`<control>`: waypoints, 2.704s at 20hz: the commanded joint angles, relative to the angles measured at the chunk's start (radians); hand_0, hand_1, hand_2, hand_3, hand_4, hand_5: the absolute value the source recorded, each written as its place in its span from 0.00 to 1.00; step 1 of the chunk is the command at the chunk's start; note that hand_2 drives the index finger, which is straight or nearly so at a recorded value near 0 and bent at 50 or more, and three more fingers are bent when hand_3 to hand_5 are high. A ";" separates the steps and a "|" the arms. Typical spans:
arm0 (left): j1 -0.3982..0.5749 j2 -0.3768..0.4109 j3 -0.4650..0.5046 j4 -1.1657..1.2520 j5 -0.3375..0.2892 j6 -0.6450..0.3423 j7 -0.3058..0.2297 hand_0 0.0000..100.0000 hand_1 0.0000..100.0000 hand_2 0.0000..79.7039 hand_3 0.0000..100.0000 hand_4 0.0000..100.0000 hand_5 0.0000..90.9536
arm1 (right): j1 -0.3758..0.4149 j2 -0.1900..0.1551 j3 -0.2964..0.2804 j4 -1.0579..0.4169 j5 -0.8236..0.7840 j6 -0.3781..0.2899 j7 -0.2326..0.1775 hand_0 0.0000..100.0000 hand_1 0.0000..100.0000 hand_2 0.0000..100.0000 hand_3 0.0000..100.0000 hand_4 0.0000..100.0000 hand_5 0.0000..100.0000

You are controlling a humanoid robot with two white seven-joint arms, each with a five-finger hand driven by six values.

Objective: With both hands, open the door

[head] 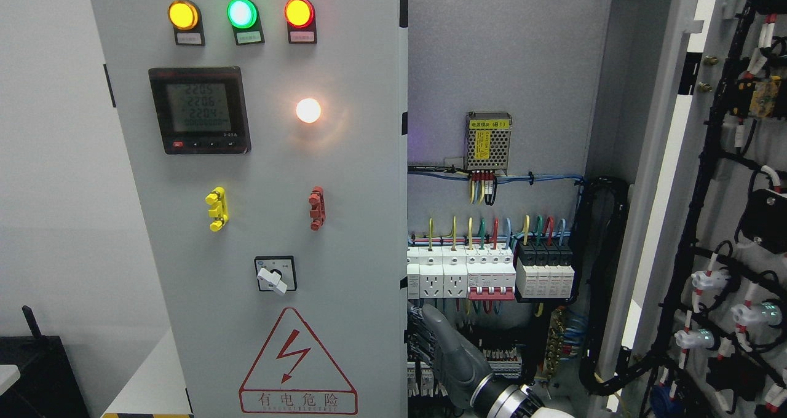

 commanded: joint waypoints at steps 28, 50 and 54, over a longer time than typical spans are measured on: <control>0.000 0.000 0.000 0.000 0.020 0.000 0.000 0.00 0.00 0.00 0.00 0.03 0.00 | 0.005 0.000 0.001 -0.007 -0.047 -0.004 0.123 0.11 0.00 0.00 0.00 0.00 0.00; 0.000 0.000 0.000 0.000 0.020 0.001 0.000 0.00 0.00 0.00 0.00 0.03 0.00 | 0.008 0.002 0.046 -0.010 -0.104 -0.003 0.217 0.11 0.00 0.00 0.00 0.00 0.00; 0.000 0.000 0.000 0.000 0.020 0.000 0.000 0.00 0.00 0.00 0.00 0.03 0.00 | 0.008 0.002 0.046 -0.010 -0.105 -0.003 0.221 0.11 0.00 0.00 0.00 0.00 0.00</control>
